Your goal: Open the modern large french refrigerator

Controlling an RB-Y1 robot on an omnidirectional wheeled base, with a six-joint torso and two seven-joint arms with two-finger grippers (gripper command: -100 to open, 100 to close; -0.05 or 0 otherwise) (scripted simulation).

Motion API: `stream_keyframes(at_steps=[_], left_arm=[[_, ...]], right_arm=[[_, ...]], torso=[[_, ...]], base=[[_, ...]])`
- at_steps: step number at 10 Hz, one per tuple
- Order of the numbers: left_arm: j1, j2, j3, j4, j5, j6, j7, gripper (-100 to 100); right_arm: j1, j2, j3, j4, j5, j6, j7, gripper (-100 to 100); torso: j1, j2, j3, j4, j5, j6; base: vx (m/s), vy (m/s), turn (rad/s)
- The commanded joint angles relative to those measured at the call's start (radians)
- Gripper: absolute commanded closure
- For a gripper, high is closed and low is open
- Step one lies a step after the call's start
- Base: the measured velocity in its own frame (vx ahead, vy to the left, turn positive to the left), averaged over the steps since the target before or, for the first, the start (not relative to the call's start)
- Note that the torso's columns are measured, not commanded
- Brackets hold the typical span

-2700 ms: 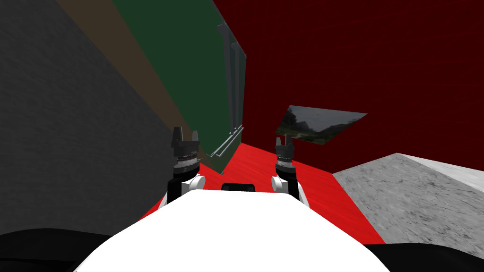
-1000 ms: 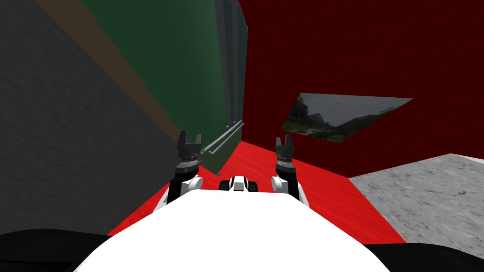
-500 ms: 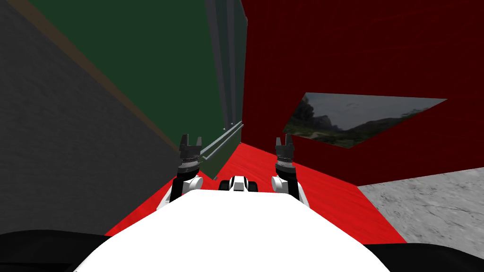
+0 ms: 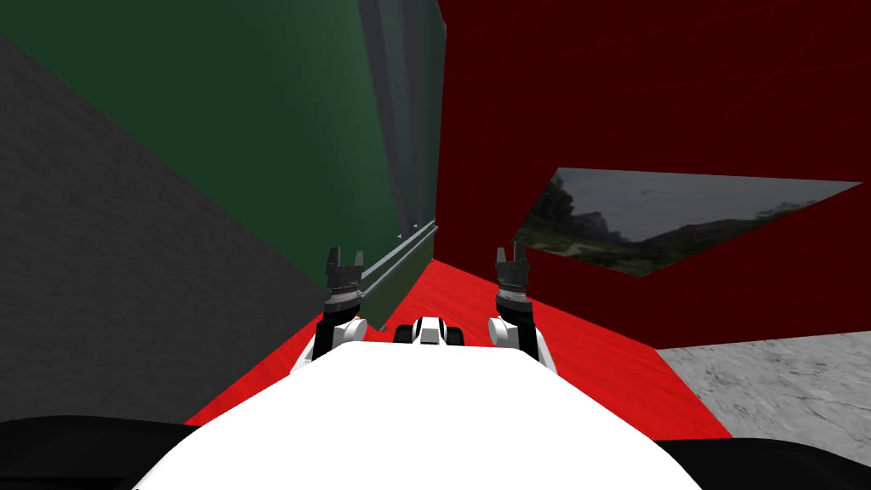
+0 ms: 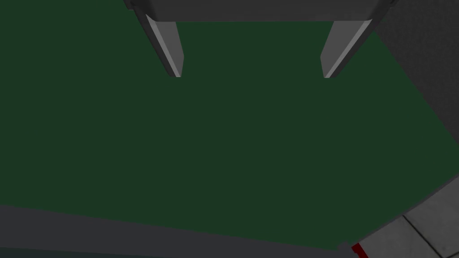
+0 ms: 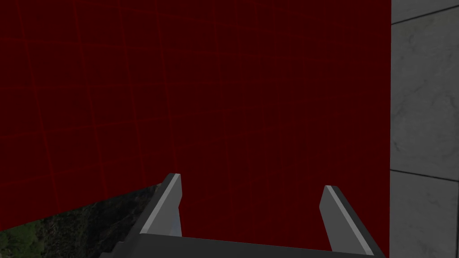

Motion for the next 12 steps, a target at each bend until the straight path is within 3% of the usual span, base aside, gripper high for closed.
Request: stream_keyframes(at_steps=[1, 5, 12], left_arm=[[-0.015, -0.006, 0.017, 0.064, 0.022, -0.028, 0.027, -100], [-0.033, -0.012, 0.035, 0.15, 0.049, -0.064, 0.06, -100], [-0.066, 0.014, 0.068, 0.307, 0.098, -0.129, 0.12, -100]], right_arm=[[0.0, 0.0, 0.0, 0.0, 0.0, 0.0, 0.0, 0], [0.0, 0.0, 0.0, 0.0, 0.0, 0.0, 0.0, 0], [0.0, 0.0, 0.0, 0.0, 0.0, 0.0, 0.0, 0]], torso=[[0.0, 0.001, 0.001, 0.001, 0.0, 0.0], [0.002, 0.001, 0.001, 0.0, 0.0, 0.0], [0.002, 0.0, 0.0, 0.0, 0.001, 0.0]], base=[[0.14, -0.073, 0.034], [0.15, -0.078, 0.037], [0.145, -0.076, 0.039]])
